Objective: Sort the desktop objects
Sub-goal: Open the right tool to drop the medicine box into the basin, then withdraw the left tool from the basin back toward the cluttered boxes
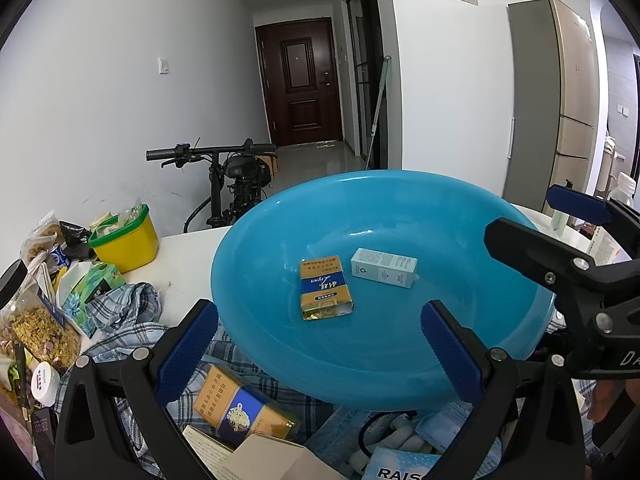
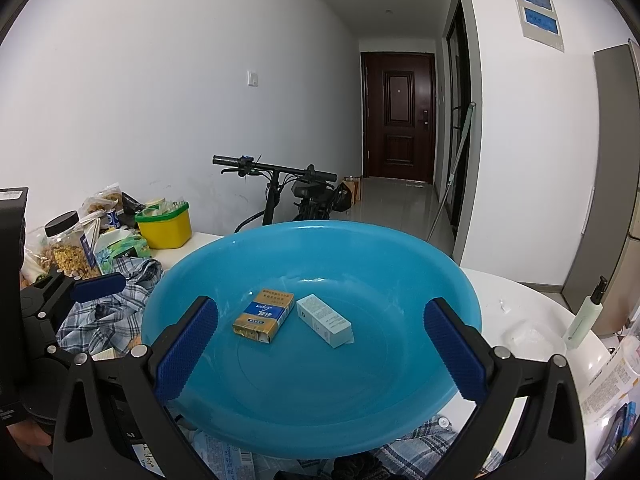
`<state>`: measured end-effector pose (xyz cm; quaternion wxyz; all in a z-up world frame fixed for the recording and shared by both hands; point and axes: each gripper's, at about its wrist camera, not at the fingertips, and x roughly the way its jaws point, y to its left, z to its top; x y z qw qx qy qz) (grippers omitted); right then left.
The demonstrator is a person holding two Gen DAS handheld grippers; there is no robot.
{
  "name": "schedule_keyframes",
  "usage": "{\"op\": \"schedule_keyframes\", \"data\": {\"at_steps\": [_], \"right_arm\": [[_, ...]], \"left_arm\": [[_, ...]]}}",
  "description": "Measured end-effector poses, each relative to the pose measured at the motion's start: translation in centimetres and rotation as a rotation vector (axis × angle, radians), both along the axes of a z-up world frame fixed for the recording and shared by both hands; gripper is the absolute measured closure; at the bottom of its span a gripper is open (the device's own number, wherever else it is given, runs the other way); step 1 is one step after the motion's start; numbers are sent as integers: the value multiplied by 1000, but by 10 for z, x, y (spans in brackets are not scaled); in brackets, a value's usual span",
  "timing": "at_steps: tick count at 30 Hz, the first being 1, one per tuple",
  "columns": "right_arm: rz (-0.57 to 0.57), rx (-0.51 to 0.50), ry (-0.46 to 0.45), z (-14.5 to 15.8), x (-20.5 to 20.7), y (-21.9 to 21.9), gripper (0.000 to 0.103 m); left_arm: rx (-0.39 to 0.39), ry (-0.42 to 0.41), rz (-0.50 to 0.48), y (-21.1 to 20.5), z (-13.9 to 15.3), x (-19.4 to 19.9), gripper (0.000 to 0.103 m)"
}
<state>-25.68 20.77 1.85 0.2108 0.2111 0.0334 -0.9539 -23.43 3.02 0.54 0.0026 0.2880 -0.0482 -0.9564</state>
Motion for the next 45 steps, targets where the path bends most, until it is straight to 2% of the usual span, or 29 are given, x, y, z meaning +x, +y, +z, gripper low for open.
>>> {"op": "schedule_keyframes", "data": {"at_steps": [36, 45], "right_arm": [[3, 4, -19, -3, -1, -3, 0], [-1, 1, -11, 0, 0, -2, 0]], "left_arm": [[-4, -5, 2, 1, 0, 0, 0], [-26, -13, 0, -5, -1, 8, 0]]}}
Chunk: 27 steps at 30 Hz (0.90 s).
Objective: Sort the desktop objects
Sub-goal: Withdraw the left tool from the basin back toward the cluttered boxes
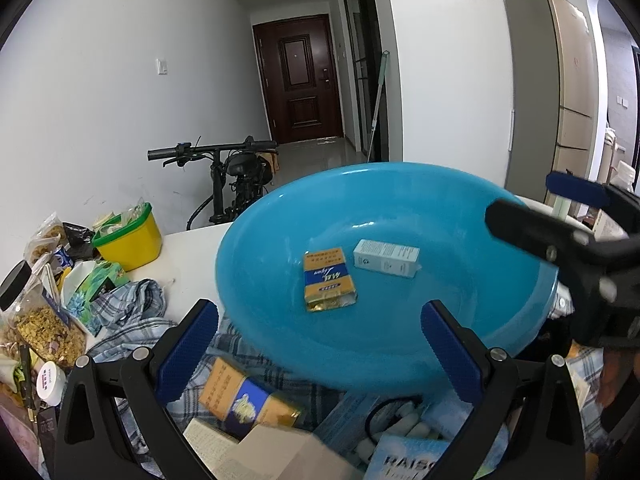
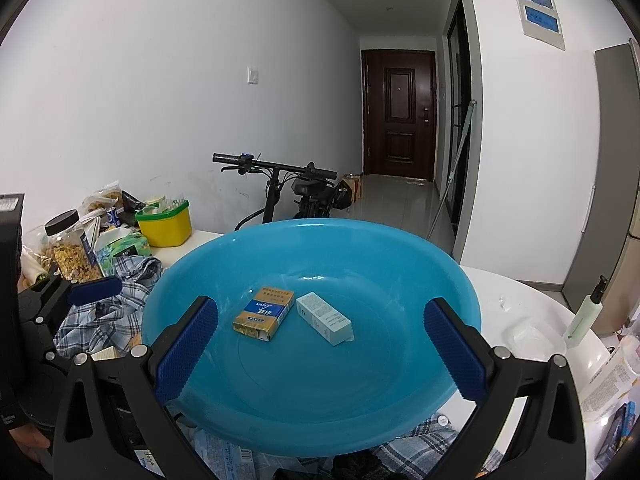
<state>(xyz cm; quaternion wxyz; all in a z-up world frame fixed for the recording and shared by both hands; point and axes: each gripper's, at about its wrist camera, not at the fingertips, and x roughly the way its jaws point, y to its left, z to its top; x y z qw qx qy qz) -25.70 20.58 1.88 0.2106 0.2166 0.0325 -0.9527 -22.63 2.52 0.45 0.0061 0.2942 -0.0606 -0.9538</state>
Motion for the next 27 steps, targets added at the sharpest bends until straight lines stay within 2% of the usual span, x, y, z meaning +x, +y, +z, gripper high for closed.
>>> {"op": "schedule_keyframes", "data": {"at_steps": [11, 17, 27], "right_arm": [[6, 2, -2, 1, 0, -1, 0], [7, 2, -2, 1, 1, 0, 0], [11, 17, -6, 0, 1, -2, 0]], "left_arm": [[23, 8, 6, -44, 10, 59, 0], [98, -48, -50, -62, -12, 79, 0], [112, -128, -76, -57, -44, 69, 0]]}}
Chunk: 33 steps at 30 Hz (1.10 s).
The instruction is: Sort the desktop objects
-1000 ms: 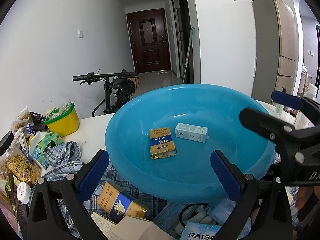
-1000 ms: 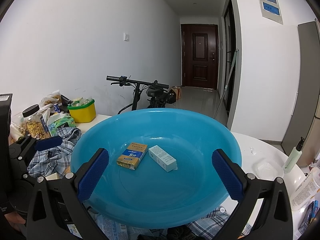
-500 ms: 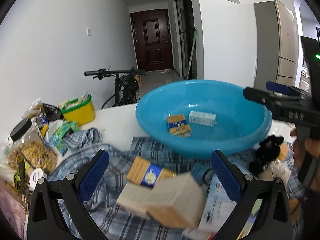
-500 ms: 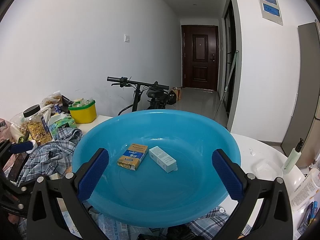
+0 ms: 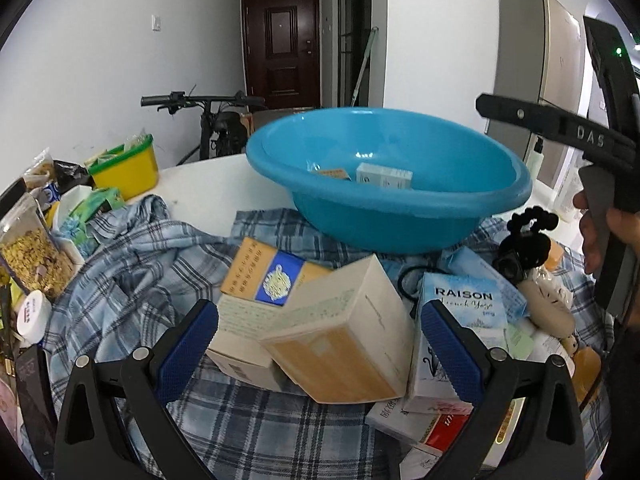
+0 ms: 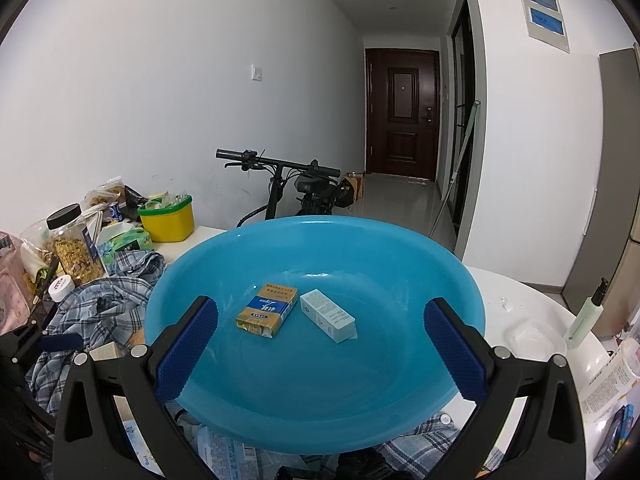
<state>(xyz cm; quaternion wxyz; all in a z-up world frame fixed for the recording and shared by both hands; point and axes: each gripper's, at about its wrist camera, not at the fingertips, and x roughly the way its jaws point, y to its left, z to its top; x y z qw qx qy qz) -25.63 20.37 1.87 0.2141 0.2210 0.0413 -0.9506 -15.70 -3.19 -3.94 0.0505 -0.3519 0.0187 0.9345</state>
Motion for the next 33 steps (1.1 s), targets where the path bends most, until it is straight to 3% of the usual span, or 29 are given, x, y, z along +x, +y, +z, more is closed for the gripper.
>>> {"op": "schedule_keyframes", "data": {"at_steps": [3, 9, 19, 24, 26, 33], "right_arm": [[1, -1, 1, 0, 0, 0, 0], [5, 2, 3, 0, 1, -2, 0], [6, 10, -2, 0, 1, -3, 0], [5, 7, -1, 0, 1, -4, 0], [6, 5, -1, 0, 1, -4, 0], [8, 7, 2, 1, 1, -3, 0]], "left_arm": [[12, -8, 7, -2, -5, 1, 0], [150, -39, -4, -17, -15, 0, 0], [155, -31, -38, -9, -15, 2, 1], [149, -27, -69, 0, -14, 5, 19], [162, -30, -77, 0, -14, 6, 35], [127, -35, -95, 10, -16, 12, 33]]}}
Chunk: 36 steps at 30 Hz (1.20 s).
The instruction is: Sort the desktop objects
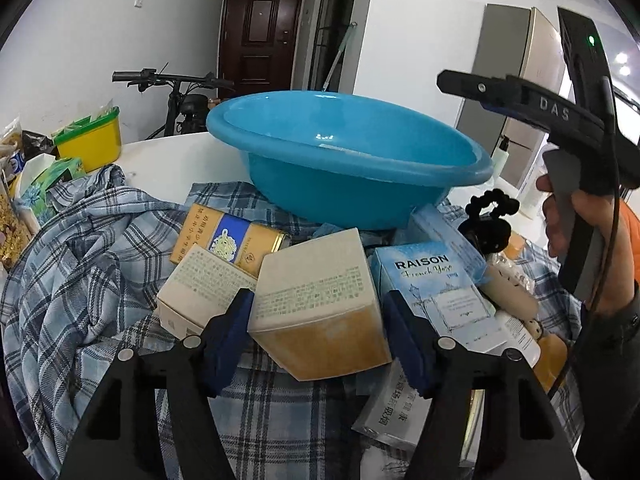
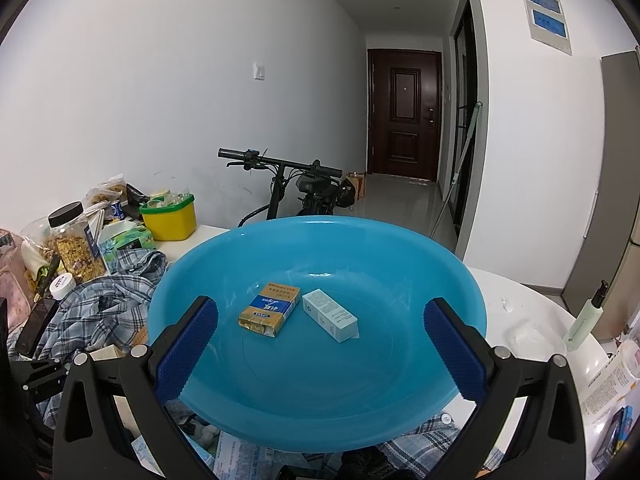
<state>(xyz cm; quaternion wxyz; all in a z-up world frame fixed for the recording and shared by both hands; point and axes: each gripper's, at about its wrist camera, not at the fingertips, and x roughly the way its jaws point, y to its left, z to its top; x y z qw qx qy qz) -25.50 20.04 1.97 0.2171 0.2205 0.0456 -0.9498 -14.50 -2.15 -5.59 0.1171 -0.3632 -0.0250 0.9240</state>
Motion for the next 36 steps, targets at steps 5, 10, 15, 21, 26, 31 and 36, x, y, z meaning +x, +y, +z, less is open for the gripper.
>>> {"op": "schedule_keyframes", "data": {"at_steps": [5, 10, 15, 21, 26, 31, 36], "right_arm": [[0, 1, -1, 1, 0, 0, 0], [1, -4, 3, 1, 1, 0, 0], [4, -11, 12, 2, 2, 1, 0], [17, 0, 13, 4, 2, 1, 0], [25, 3, -55, -1, 3, 14, 0], [28, 3, -114, -17, 33, 42, 0], [16, -11, -192, -46, 73, 68, 0]], "left_arm": [[-40, 11, -3, 9, -3, 0, 31], [39, 11, -2, 2, -6, -2, 39], [83, 52, 5, -5, -2, 2, 40], [97, 85, 0, -6, 2, 7, 40], [109, 114, 1, -9, 7, 13, 41], [117, 129, 6, -11, 10, 17, 41], [127, 164, 32, -17, 14, 23, 42]]}}
